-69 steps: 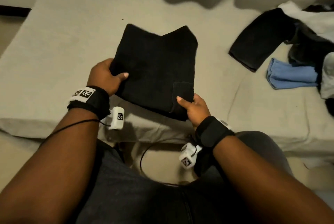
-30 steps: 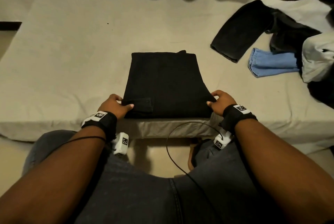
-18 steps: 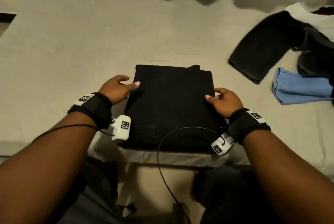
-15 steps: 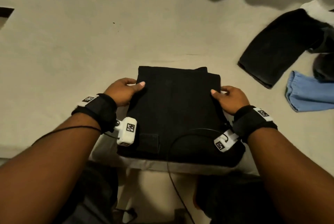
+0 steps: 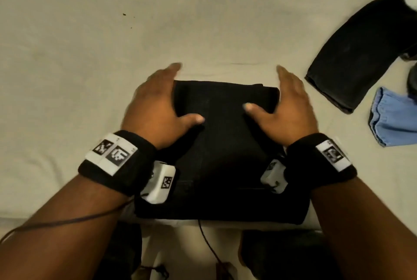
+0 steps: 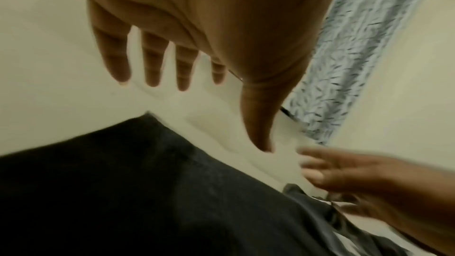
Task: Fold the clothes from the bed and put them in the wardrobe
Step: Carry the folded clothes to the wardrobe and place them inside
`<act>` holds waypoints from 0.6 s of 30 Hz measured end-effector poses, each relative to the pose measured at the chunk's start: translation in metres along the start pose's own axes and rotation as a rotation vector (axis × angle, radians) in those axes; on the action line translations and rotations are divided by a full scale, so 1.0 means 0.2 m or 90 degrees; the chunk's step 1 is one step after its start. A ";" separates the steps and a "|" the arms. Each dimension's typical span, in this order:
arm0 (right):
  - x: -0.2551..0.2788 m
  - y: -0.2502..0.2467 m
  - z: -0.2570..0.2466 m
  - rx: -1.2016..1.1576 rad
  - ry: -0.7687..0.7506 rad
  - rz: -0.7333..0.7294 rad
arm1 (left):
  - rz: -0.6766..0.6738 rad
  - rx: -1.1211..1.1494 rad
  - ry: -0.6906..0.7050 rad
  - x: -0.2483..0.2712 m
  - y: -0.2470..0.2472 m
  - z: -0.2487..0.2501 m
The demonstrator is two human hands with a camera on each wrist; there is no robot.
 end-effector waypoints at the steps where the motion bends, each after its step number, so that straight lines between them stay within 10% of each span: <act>1: 0.01 0.04 -0.14 0.039 -0.076 -0.038 | -0.023 -0.039 0.090 0.03 0.05 0.11; 5: 0.09 0.50 -0.23 0.159 -0.124 -0.349 | -0.276 -0.244 0.067 0.06 0.51 0.03; 18: 0.00 0.47 0.00 0.106 0.017 -0.351 | -0.326 -0.215 -0.002 -0.02 0.53 -0.03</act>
Point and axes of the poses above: each hand's wrist, its own x-axis away from the middle knuckle, its own y-axis out of the palm, z = x × y, the point moved 8 cm from there along -x, towards the middle knuckle, and after that the axes turned 7 degrees about -y, right-handed, at the moved point
